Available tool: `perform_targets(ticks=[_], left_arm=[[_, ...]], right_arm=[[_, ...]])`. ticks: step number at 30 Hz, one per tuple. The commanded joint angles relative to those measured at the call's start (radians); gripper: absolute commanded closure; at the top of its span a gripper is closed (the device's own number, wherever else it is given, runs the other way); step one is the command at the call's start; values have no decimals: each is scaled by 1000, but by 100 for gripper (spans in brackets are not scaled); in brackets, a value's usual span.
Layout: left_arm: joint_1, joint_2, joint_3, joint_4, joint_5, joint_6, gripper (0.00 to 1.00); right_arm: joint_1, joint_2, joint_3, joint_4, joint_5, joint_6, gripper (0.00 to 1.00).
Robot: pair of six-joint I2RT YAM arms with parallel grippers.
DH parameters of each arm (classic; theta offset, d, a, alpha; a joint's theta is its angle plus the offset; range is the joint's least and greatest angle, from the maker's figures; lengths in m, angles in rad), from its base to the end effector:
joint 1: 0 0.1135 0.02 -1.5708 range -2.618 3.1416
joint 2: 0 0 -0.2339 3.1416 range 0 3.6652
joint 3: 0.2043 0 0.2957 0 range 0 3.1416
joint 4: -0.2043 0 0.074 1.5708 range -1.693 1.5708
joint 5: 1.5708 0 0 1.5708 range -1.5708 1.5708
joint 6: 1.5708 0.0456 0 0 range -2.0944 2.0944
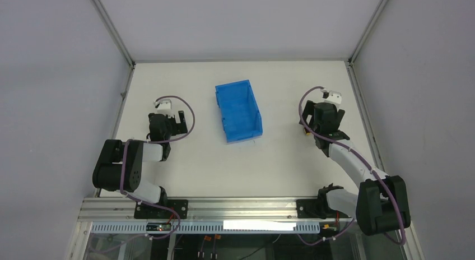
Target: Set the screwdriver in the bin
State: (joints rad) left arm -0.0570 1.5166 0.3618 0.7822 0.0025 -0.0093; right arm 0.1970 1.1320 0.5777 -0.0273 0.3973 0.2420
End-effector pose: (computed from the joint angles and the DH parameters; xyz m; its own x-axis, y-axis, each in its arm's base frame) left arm 0.2901 -0.0167 0.0629 -0.3640 0.0115 -0.9313 0.0559 0.9984 -0.0096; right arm 0.2931 0.0405 0.1601 -0.4903 0.1275 -0.8622 0.2617 0.9651 -0.0061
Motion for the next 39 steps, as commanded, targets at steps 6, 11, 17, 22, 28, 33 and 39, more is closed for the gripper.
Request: perform_targets(ticks=[6, 11, 17, 22, 28, 33, 39], left_arm=[[6, -9, 20, 26, 11, 0, 0], [6, -9, 20, 26, 10, 0, 0], [6, -9, 20, 26, 10, 0, 0], [6, -9, 20, 26, 12, 0, 0], [6, -9, 20, 26, 10, 0, 0], [6, -9, 20, 26, 10, 0, 0], [6, -9, 20, 26, 11, 0, 0]], right_arm=[[-7, 155, 293, -318, 5, -5, 2], [-45, 401, 549, -612, -80, -28, 2], [-47, 601, 687, -726, -173, -81, 17], [-47, 696, 721, -733, -157, -117, 31], [-47, 748, 700, -706, -186, -144, 51], [-47, 765, 702, -698, -222, -165, 84], [-40, 694, 737, -744, -242, -179, 100]])
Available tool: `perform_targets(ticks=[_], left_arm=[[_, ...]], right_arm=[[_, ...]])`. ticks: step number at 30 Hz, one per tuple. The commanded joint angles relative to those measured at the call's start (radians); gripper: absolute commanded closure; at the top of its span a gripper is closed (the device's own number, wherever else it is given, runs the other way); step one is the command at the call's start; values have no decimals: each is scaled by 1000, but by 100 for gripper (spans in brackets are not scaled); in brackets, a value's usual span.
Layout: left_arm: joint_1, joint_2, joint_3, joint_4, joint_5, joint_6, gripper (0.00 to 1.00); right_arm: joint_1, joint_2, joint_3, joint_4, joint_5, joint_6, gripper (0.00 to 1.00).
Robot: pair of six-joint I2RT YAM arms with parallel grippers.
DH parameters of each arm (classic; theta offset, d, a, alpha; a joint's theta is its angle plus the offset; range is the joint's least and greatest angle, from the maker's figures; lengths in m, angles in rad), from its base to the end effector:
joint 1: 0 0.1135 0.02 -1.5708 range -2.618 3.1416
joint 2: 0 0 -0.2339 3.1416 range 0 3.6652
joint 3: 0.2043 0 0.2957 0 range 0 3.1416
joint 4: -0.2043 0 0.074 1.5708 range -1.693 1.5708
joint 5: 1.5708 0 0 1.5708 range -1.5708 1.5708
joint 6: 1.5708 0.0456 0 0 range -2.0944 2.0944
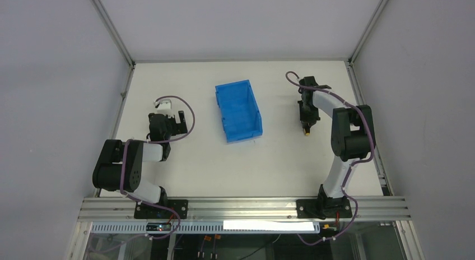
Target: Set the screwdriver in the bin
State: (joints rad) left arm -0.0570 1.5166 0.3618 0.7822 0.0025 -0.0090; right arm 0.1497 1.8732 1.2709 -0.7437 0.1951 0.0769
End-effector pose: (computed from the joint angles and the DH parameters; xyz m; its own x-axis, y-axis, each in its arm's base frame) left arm 0.2901 -0.0167 0.0629 -0.3640 0.0118 -0.9313 0.0560 0.9984 -0.0093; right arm 0.3857 0.0492 0.1064 -0.9690 -0.0699 -0.2368 -0.0292 0.9848 -0.1713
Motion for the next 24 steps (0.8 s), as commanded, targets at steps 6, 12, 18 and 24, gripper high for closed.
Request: perform_targets(ticks=[6, 12, 18, 24], left_arm=[[6, -9, 20, 26, 10, 0, 0], [6, -9, 20, 26, 11, 0, 0], [6, -9, 20, 26, 10, 0, 0], [5, -9, 20, 26, 10, 0, 0]], right_arm=[[50, -140, 184, -196, 16, -15, 100], [103, -156, 378, -378, 71, 14, 100], [182, -114, 644, -530, 99, 52, 100], [352, 4, 909, -635, 141, 67, 100]])
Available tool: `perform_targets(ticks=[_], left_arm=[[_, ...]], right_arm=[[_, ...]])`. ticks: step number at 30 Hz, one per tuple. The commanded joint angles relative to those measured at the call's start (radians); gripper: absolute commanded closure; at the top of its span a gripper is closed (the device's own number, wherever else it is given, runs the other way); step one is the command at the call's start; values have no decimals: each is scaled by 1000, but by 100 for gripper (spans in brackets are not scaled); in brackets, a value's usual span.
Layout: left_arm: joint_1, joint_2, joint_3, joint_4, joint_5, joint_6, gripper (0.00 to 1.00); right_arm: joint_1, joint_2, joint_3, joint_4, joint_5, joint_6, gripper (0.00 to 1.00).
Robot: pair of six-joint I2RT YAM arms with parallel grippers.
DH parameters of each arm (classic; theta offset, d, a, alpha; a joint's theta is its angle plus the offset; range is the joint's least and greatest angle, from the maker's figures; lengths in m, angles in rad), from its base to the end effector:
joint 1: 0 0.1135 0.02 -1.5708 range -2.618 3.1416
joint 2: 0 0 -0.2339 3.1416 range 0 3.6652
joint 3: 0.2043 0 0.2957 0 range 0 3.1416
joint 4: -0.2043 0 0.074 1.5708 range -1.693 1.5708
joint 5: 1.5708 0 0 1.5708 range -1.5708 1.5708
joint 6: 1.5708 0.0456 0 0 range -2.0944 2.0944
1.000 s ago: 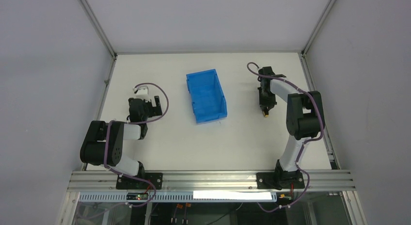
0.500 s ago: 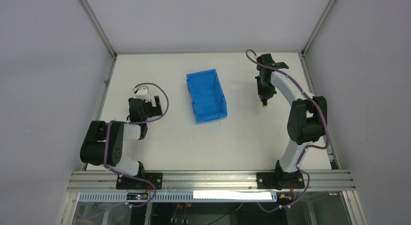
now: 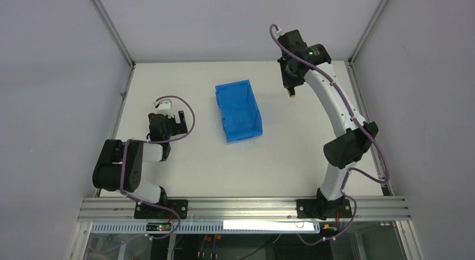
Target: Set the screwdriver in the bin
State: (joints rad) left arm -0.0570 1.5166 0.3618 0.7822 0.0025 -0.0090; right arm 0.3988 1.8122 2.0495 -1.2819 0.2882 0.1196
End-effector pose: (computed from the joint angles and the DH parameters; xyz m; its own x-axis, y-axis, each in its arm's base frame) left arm 0.2901 -0.0167 0.0629 -0.3640 0.0118 -0.9313 0.0560 0.9984 -0.0093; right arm 0.3758 0.1443 0.3652 -0.8199 -0.2213 -0.5280 -0.1439 0.9723 -0.1841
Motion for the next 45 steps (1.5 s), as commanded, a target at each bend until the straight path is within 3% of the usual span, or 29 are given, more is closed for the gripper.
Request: perform_targets(ticks=[1, 7, 10, 15, 25, 38, 39, 45], left_arm=[[6, -9, 20, 26, 12, 0, 0], [6, -9, 20, 26, 10, 0, 0], [6, -9, 20, 26, 10, 0, 0], [6, -9, 20, 26, 11, 0, 0], [6, -9, 20, 26, 11, 0, 0], [6, -9, 20, 27, 10, 0, 0], [6, -9, 20, 26, 11, 0, 0], [6, -9, 20, 26, 11, 0, 0]], right_arm=[[145, 92, 175, -109, 57, 25, 100], [316, 274, 425, -134, 100, 21, 100], [379, 339, 440, -87, 95, 18, 100], [417, 412, 363, -13, 65, 54, 100], [420, 419, 31, 230, 39, 116, 100], [419, 512, -50, 323, 25, 131, 100], [419, 510, -51, 323, 25, 132, 99], [420, 458, -49, 308, 40, 130, 71]])
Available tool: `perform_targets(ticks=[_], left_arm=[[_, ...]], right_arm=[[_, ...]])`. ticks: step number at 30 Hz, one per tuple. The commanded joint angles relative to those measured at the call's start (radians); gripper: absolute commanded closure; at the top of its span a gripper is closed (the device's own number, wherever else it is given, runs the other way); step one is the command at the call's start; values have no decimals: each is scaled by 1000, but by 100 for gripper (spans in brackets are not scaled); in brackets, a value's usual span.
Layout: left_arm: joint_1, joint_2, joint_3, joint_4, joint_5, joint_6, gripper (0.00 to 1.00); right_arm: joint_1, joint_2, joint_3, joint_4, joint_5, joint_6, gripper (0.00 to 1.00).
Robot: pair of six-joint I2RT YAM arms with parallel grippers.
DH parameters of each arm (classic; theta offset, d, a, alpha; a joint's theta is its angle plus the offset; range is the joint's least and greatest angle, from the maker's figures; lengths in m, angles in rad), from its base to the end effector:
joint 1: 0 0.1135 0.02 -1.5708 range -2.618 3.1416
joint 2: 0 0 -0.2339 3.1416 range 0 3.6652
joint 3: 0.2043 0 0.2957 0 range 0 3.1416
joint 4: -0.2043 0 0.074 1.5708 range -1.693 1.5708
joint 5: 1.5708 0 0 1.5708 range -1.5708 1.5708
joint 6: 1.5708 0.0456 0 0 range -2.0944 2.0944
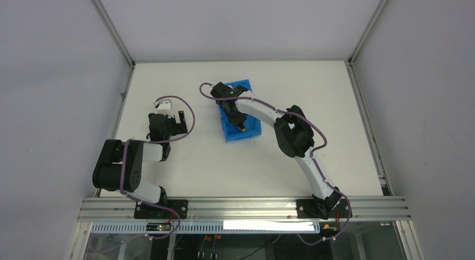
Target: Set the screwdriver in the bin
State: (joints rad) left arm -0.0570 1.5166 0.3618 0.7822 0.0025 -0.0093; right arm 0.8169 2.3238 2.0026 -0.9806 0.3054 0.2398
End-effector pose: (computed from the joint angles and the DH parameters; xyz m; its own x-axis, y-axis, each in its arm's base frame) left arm 0.2901 -0.0167 0.0629 -0.3640 0.0115 -0.9313 0.0559 0.9984 -0.0096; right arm 0.3556 0.3587 0.1364 -0.7931 -0.5138 -0.3270 -0.4655 0.8576 -0.2185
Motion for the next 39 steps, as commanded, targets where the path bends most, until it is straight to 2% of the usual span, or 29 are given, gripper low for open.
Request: perform_targets(ticks=[1, 12, 14, 16, 17, 18, 19, 24, 31, 35, 39], left_arm=[[6, -9, 20, 26, 10, 0, 0], [6, -9, 20, 26, 11, 0, 0], [6, -9, 20, 26, 10, 0, 0], [6, -9, 20, 26, 10, 0, 0], [6, -9, 20, 26, 10, 0, 0], [6, -9, 20, 26, 11, 0, 0], [6, -9, 20, 26, 11, 0, 0], [6, -9, 20, 26, 11, 0, 0], [6, -9, 20, 26, 11, 0, 0], [6, -9, 20, 26, 11, 0, 0], [6, -9, 20, 26, 10, 0, 0]], right_arm=[[1, -66, 1, 1, 25, 8, 69], [2, -268, 63, -41, 54, -51, 50], [1, -313, 52, -40, 78, -63, 44], [-1, -366, 27, -31, 119, -71, 31], [-3, -395, 1, -16, 141, -78, 22], [-7, -431, -33, 8, 159, -84, 8], [-14, -467, -79, 36, 176, -90, 2], [-111, -693, -353, 215, 152, -67, 1], [-370, -1019, -885, 593, 14, 1, 1], [-494, -1134, -1117, 743, 24, 17, 1], [-531, -1202, -1278, 874, 76, 22, 1]])
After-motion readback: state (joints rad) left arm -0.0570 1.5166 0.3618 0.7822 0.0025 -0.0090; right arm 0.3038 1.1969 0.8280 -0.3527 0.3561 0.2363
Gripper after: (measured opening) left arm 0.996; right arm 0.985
